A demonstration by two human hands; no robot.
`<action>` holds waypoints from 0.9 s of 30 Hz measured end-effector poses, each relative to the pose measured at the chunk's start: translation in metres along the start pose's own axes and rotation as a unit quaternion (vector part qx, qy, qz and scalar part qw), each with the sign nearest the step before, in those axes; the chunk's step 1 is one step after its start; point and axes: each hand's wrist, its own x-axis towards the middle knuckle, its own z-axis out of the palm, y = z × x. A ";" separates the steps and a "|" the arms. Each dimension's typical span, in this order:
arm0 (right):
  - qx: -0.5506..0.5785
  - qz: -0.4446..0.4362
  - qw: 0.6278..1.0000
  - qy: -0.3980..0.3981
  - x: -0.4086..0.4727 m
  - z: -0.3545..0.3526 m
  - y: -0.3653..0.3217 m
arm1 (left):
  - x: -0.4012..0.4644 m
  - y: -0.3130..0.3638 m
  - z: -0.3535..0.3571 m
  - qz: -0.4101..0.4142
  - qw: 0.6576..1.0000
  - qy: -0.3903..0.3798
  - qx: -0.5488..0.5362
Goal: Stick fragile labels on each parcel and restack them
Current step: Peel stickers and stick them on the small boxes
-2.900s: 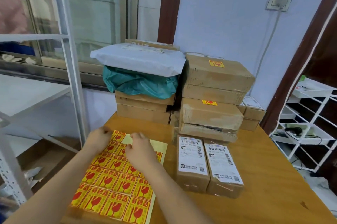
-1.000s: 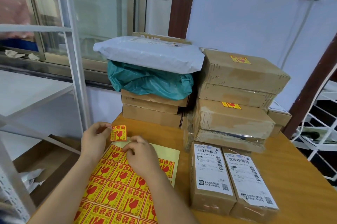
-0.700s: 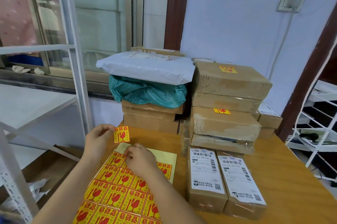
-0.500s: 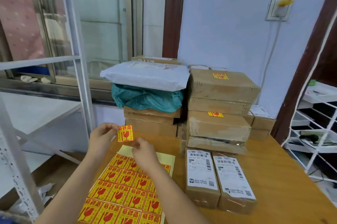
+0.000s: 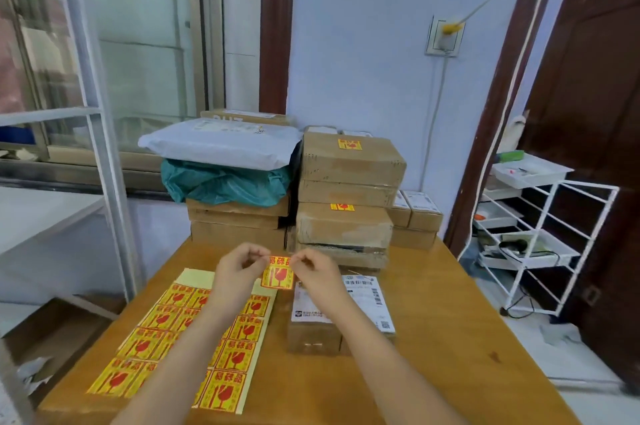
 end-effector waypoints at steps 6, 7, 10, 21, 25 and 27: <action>-0.070 0.011 0.997 -0.008 0.001 -0.039 0.022 | -0.004 0.006 0.037 -0.008 0.999 -0.033 -0.026; -0.071 0.010 0.997 -0.006 0.002 -0.043 0.025 | -0.004 0.007 0.040 -0.009 0.999 -0.035 -0.028; -0.085 0.007 0.996 -0.006 0.005 -0.050 0.032 | -0.003 0.006 0.049 -0.019 0.999 -0.040 -0.018; -0.081 0.032 0.995 -0.040 0.001 -0.047 0.059 | -0.007 -0.017 0.066 -0.067 0.997 -0.039 -0.003; -0.088 0.023 0.995 -0.033 -0.001 -0.041 0.063 | -0.009 -0.022 0.066 -0.058 0.998 -0.034 0.001; -0.098 0.021 0.995 -0.029 0.000 -0.040 0.066 | -0.011 -0.022 0.068 -0.054 0.998 -0.032 0.005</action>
